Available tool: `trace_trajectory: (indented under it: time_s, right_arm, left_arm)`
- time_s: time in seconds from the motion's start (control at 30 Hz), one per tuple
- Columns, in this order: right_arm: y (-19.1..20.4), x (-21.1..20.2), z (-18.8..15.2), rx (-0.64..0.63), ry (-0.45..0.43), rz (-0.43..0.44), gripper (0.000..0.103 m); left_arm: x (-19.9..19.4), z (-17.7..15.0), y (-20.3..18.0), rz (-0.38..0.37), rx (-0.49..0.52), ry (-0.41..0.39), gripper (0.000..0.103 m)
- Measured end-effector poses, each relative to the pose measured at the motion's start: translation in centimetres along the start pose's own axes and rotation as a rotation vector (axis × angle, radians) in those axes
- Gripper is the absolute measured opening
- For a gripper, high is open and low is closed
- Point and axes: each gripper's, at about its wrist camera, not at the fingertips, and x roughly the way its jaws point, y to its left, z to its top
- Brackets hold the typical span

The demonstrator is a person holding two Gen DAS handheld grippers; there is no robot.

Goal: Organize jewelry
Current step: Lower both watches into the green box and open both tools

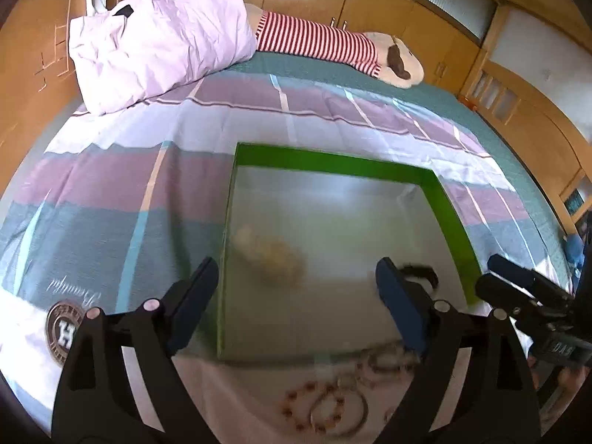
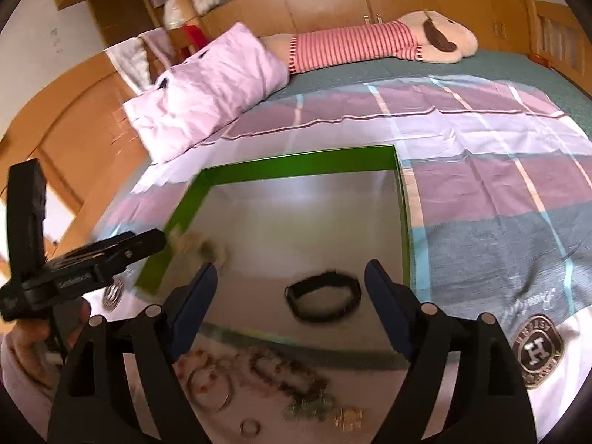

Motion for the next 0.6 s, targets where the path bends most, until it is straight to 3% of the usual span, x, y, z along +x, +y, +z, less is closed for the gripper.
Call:
trace_trajectory:
  time_s: [0.07, 0.17, 0.23, 0.5, 0.57, 0.6]
  right_arm:
    - [0.4, -0.3, -1.2, -0.032, 0.071, 0.001, 0.078]
    - [0.8, 1.0, -3.3, -0.087, 0.173, -0.036, 0.056]
    - [0.7, 3.1, -4.5, -0.095, 0.256, -0.051, 0.047]
    - [3.7, 8.0, -6.3, -0.206, 0.287, -0.082, 0.047]
    - [4.4, 8.3, -6.9, -0.244, 0.3, -0.058, 0.018]
    - [4.8, 8.1, -7.0, -0.242, 0.313, -0.019, 0.014]
  left_arm:
    - [-1.1, -1.6, 0.3, -0.002, -0.008, 0.031, 0.088]
    - [-0.6, -4.2, 0.5, 0.046, 0.005, 0.131, 0.088]
    - [0.4, -5.8, 0.5, 0.06, 0.007, 0.189, 0.088]
    - [2.8, -7.4, -1.0, 0.091, 0.074, 0.259, 0.088]
    - [3.0, -7.5, -1.2, 0.115, 0.094, 0.272, 0.088]
    - [3.1, -7.6, -1.1, 0.123, 0.093, 0.274, 0.088]
